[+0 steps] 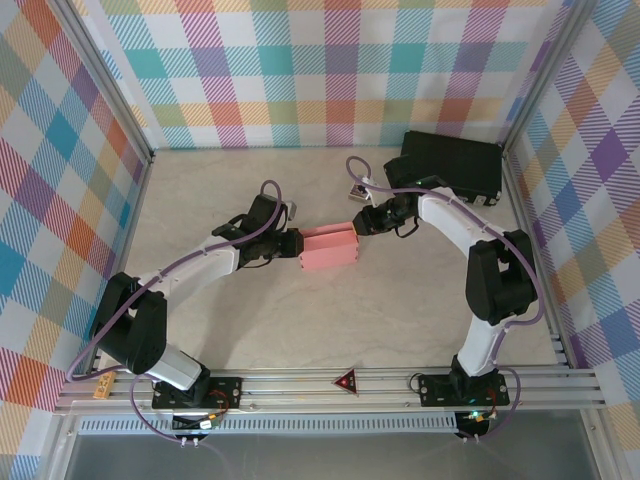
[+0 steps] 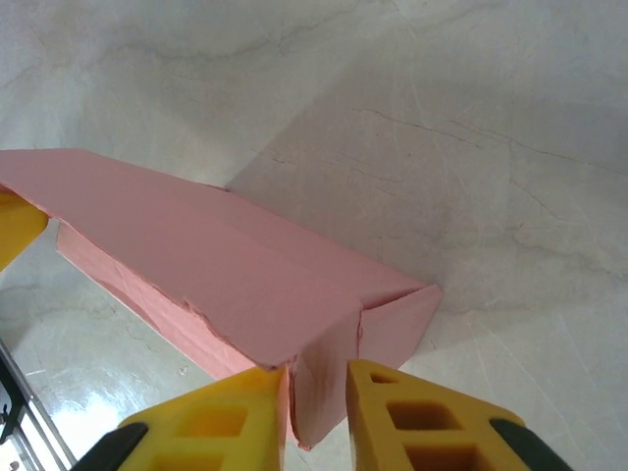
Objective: Fold the paper box
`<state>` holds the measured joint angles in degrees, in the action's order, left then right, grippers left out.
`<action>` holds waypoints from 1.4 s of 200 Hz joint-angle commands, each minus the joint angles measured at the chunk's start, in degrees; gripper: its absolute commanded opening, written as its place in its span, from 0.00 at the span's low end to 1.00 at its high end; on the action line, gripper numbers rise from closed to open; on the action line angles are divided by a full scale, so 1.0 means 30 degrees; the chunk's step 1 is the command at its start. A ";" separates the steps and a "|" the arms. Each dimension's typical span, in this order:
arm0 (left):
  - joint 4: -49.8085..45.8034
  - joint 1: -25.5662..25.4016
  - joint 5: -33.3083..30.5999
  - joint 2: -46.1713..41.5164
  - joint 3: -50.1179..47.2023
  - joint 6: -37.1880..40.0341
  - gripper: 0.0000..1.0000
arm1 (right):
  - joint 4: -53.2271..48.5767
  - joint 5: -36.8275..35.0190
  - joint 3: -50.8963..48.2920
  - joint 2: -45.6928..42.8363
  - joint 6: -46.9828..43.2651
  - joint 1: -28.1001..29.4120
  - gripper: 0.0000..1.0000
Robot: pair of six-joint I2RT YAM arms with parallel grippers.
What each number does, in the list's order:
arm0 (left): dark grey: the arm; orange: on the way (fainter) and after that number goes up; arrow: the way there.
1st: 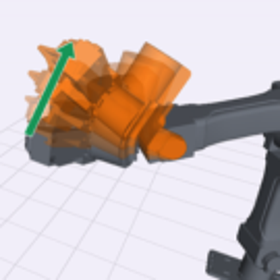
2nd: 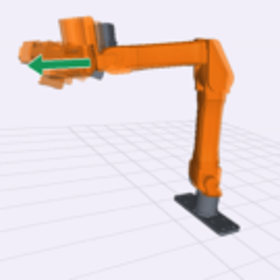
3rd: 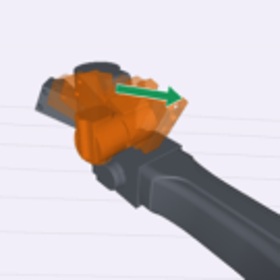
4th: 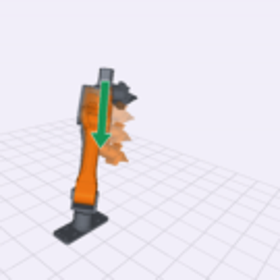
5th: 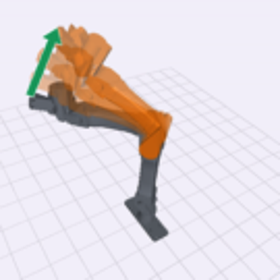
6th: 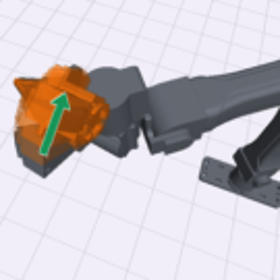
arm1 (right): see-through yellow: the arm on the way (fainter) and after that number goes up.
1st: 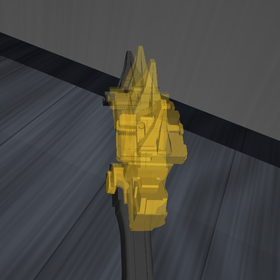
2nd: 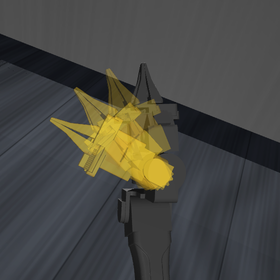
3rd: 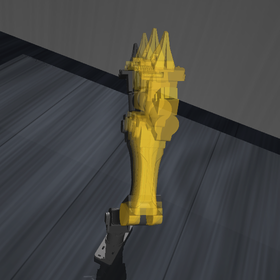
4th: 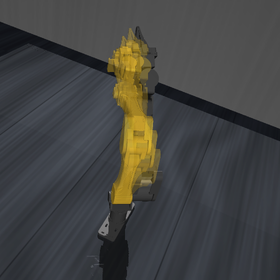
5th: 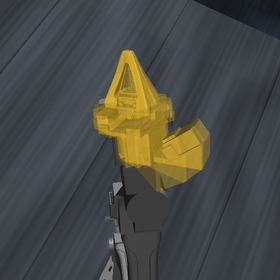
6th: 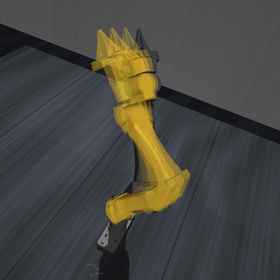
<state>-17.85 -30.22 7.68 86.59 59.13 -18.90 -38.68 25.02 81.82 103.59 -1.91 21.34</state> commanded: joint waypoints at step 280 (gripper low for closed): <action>-0.0947 0.0141 -0.1280 -0.2402 0.0353 0.1346 0.52 | -0.0407 -0.0720 -0.0421 -0.0720 -0.0036 -0.0025 0.23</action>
<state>-18.70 -30.22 6.11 82.89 59.20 -17.93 -38.70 22.96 81.32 102.91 -1.93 21.32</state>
